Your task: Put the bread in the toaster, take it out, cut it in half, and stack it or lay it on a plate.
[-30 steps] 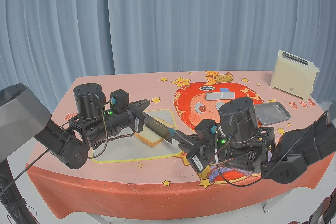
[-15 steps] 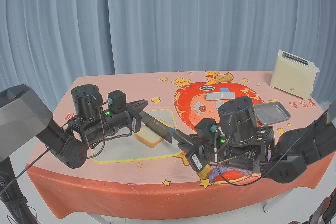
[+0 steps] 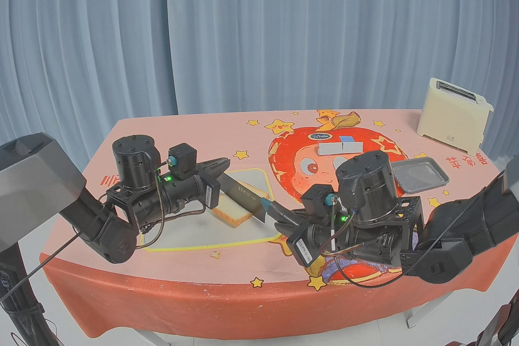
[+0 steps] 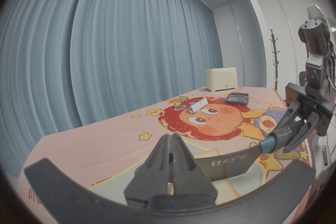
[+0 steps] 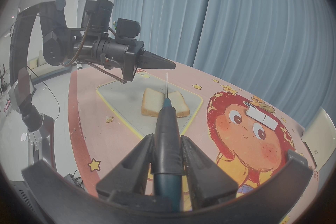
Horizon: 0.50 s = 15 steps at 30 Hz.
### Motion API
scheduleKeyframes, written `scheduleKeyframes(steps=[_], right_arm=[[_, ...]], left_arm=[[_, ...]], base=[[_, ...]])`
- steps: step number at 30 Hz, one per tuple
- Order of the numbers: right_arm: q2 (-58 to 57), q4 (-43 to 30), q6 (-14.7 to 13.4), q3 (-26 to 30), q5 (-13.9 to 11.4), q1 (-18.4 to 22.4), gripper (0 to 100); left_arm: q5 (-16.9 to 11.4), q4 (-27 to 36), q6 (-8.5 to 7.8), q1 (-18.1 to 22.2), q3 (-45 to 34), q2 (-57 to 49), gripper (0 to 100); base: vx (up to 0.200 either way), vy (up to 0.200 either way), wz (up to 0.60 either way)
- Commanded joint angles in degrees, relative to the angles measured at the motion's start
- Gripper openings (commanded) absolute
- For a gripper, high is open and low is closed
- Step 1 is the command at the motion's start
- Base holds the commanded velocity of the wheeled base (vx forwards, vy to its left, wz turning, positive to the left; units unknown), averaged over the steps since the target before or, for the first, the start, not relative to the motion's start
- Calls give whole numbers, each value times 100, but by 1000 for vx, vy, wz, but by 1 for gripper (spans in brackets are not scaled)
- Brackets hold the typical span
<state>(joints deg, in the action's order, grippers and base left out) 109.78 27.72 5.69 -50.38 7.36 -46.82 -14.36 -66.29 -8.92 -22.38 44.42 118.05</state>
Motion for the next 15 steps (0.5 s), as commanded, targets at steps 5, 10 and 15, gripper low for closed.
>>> scheduleKeyframes(steps=[5,10,15], right_arm=[[26,-4,-86,11,2,-2,0],[26,-12,-121,20,2,-29,0],[17,-12,-121,20,2,-2,0]], left_arm=[[-5,2,-31,-12,-92,7,0],[-5,-6,-31,-21,-74,148,0],[-5,-6,-31,-21,-74,218,0]], base=[[0,0,0],[0,0,0],[0,0,0]])
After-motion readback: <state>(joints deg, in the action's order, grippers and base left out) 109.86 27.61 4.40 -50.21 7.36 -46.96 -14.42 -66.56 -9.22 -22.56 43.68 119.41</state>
